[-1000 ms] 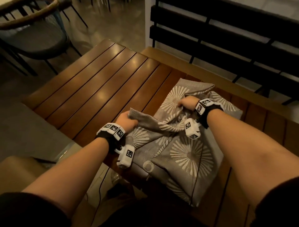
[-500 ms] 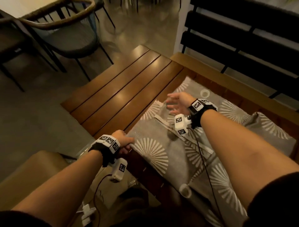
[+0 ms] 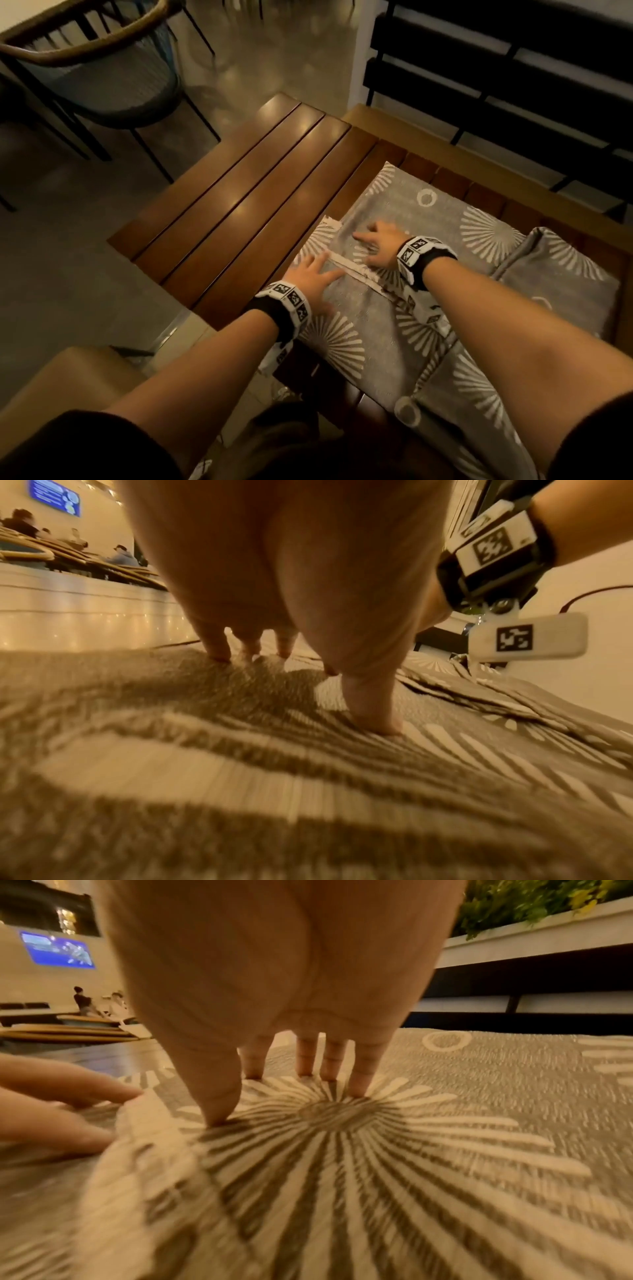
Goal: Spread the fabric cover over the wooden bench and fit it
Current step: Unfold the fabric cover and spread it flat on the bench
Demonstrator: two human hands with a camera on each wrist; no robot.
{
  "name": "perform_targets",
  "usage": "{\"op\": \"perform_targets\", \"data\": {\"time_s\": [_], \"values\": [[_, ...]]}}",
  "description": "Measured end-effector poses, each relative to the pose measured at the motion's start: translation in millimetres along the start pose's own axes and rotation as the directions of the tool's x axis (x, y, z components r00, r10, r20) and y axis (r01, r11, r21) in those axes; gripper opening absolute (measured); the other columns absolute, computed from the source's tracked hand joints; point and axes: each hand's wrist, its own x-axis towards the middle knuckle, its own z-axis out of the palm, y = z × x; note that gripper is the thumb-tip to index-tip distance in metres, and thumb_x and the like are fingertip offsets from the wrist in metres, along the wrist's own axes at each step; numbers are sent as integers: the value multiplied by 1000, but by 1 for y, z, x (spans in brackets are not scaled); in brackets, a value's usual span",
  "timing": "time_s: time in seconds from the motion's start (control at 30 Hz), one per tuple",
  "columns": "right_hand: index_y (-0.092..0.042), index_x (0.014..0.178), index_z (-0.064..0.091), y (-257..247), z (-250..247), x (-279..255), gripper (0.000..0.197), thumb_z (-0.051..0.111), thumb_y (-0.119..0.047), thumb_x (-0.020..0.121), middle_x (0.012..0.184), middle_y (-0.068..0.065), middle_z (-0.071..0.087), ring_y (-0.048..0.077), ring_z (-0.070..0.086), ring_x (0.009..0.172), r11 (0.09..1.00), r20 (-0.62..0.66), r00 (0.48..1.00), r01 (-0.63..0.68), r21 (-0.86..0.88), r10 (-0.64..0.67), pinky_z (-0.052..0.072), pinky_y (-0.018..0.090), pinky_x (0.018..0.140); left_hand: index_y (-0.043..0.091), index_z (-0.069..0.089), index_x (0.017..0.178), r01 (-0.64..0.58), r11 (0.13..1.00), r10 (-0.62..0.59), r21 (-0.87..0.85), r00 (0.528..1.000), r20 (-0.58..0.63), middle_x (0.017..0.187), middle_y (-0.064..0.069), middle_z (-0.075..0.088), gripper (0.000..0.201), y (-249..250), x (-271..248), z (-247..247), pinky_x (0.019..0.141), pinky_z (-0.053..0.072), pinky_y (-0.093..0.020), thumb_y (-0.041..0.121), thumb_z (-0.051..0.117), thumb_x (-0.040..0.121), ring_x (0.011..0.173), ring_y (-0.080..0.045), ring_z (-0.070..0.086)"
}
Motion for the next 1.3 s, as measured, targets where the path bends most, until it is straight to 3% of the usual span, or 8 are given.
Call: {"op": "perform_targets", "data": {"time_s": [0.1, 0.33, 0.63, 0.77, 0.87, 1.0, 1.13, 1.3], "values": [[-30, 144, 41, 8, 8, -11, 54, 56, -30, 92, 159, 7, 19, 29, 21, 145, 990, 19, 1000, -7, 139, 5, 21, 41, 118, 40, 19, 147, 7, 1000, -7, -19, 1000, 9, 161, -6, -5, 90, -1, 9, 0, 117, 18, -56, 56, 70, 75, 147, -36, -1], [-18, 126, 58, 70, 21, -73, 39, 52, -25, 88, 137, 11, 48, 33, 48, 122, 973, -100, 978, -168, 157, 184, 42, 43, 103, 40, 26, 144, 87, 993, -89, -85, 996, -16, 161, -7, -2, 97, -15, 14, -6, 115, 29, -48, 54, 79, 64, 146, -35, 14], [-38, 152, 2, 115, 45, -94, 109, 60, -76, 68, 161, 5, -15, 32, -10, 148, 964, 101, 974, -215, 156, 201, 7, 53, 119, 33, 28, 142, 220, 975, -216, -45, 973, 80, 156, -7, 14, 102, -39, 7, -37, 107, 40, -49, 53, 82, 58, 135, -38, 34], [-40, 151, -2, 85, 44, -55, 114, 65, -74, 65, 160, 4, -20, 34, -14, 147, 976, 88, 980, -190, 109, 181, 6, 58, 118, 15, 47, 123, 292, 942, -273, 163, 953, -127, 127, -13, 52, 46, -38, -2, -52, 90, 50, -47, 33, 60, 83, 111, -37, 53], [-43, 150, -3, 71, 35, -43, 113, 64, -75, 66, 159, 1, -22, 32, -14, 147, 969, 70, 977, -211, 126, 203, 7, 61, 116, 16, 51, 104, 224, 974, -206, 46, 947, -245, 110, -11, 62, 29, 24, -5, -55, 78, 51, -40, 38, 55, 84, 99, -31, 59], [-38, 151, 7, 57, 24, -31, 105, 57, -78, 68, 162, 2, -8, 35, -6, 147, 986, 9, 989, -146, 86, 145, 13, 58, 117, 16, 49, 127, 136, 954, -143, -267, 990, -7, 123, -9, 60, 81, 104, -2, -23, 89, 49, -40, 74, 56, 70, 110, -30, 57], [-32, 149, 18, 68, 9, -33, 107, 58, -81, 63, 153, 8, 23, 35, 22, 139, 982, 39, 992, 126, -138, -122, 23, 52, 114, 8, 28, 143, 258, 855, -267, -450, 963, 44, 134, -11, 52, 100, 112, 1, 6, 95, 49, -39, 54, 75, 68, 119, -29, 54], [-31, 144, 33, 101, -13, -42, 93, 75, -59, 66, 138, 2, 44, 28, 41, 128, 912, 88, 995, 78, -402, -46, 21, 49, 113, 10, 56, 97, 259, 854, -237, -451, 966, 105, 90, -6, 59, 44, 93, -1, 11, 73, 50, -37, 39, 77, 72, 86, -25, 60]]}}
